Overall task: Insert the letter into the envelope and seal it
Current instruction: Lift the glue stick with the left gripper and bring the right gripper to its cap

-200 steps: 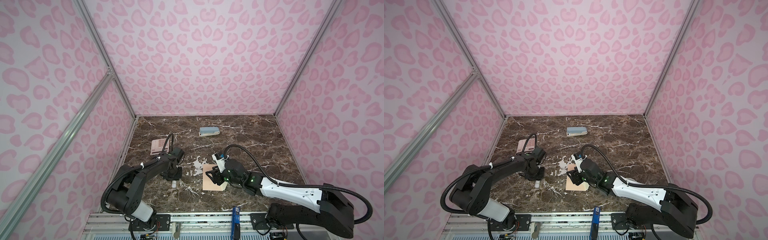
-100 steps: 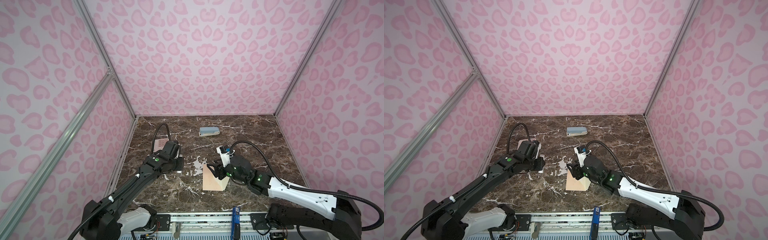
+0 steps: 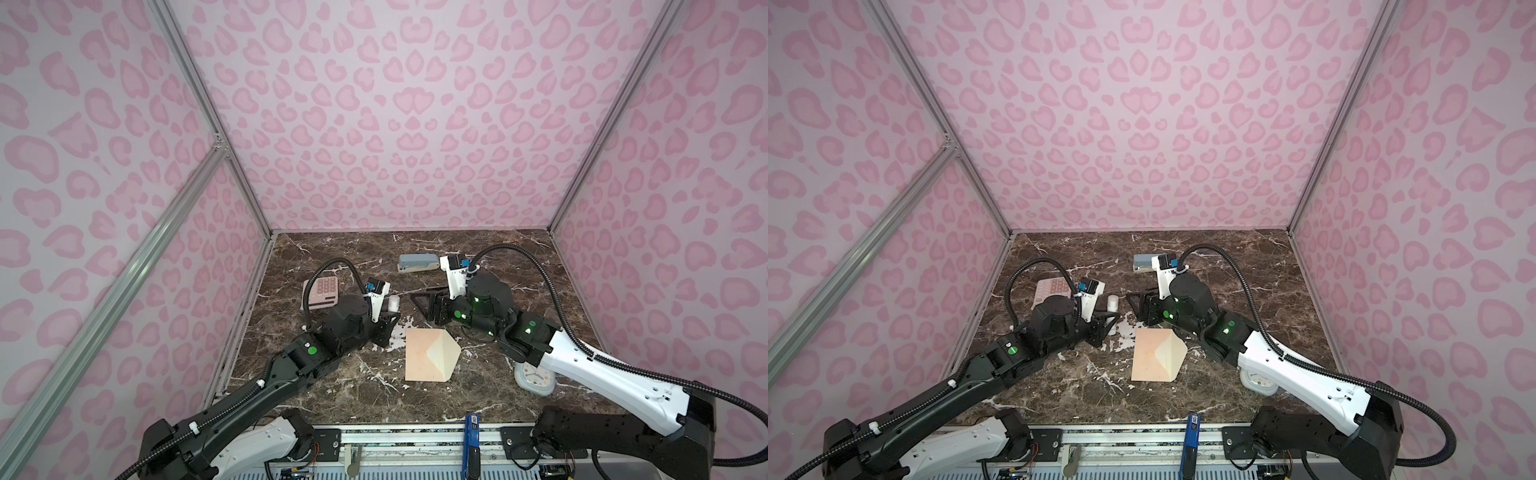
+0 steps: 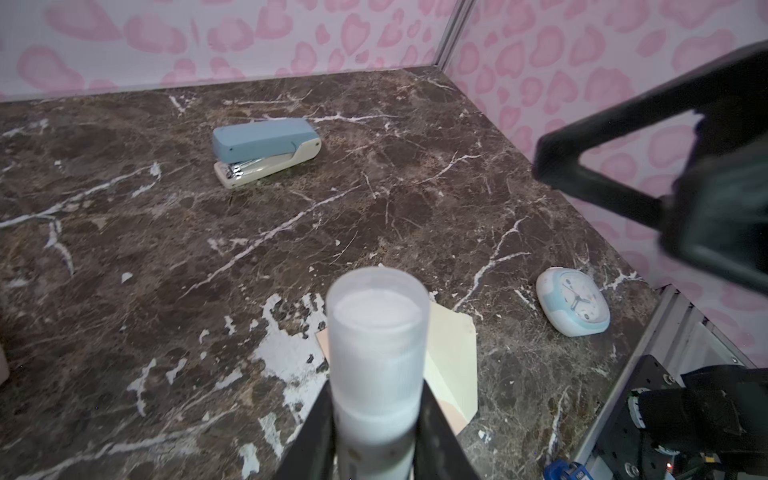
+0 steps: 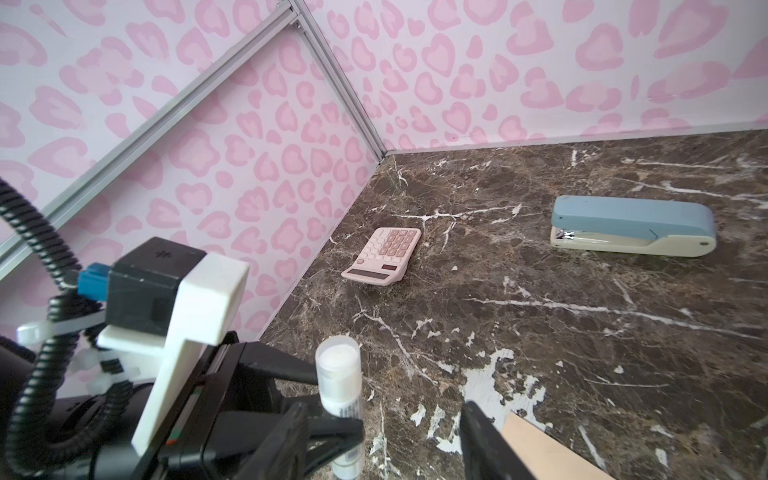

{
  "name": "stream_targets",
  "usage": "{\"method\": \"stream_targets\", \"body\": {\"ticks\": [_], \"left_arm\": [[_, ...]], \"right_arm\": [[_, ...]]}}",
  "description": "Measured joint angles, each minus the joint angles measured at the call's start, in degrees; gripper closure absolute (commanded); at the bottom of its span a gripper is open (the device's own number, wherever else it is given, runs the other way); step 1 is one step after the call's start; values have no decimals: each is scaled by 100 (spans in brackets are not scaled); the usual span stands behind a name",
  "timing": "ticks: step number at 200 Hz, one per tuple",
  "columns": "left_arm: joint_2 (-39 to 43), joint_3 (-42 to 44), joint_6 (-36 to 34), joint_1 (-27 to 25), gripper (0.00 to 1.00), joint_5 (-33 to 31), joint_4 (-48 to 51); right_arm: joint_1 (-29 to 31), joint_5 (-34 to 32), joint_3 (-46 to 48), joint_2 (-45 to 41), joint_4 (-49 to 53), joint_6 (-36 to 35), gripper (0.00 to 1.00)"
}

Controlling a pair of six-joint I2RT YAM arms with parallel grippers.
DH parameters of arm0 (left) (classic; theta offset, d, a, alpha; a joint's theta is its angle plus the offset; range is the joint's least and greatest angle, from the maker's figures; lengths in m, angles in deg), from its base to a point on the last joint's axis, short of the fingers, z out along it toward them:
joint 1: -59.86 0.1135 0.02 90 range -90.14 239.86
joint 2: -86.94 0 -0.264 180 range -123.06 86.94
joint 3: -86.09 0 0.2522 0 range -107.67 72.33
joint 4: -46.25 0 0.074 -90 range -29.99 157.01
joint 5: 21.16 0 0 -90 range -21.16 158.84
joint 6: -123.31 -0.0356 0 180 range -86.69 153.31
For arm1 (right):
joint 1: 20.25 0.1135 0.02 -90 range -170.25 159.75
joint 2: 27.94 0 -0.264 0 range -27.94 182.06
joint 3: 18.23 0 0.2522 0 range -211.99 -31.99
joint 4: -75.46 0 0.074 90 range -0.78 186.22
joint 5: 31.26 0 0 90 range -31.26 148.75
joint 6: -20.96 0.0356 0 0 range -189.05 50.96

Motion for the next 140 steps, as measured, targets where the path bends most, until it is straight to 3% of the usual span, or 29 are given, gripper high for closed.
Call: {"method": "stream_targets", "body": {"ticks": [87,140], "left_arm": [[-306,59,-302,-238,84,28,-892],[-439,59,-319,-262,85,120,-1054]], "right_arm": [[-4,260,-557,474,826,74,38],[15,190,-750,636,957,22,44]]}}
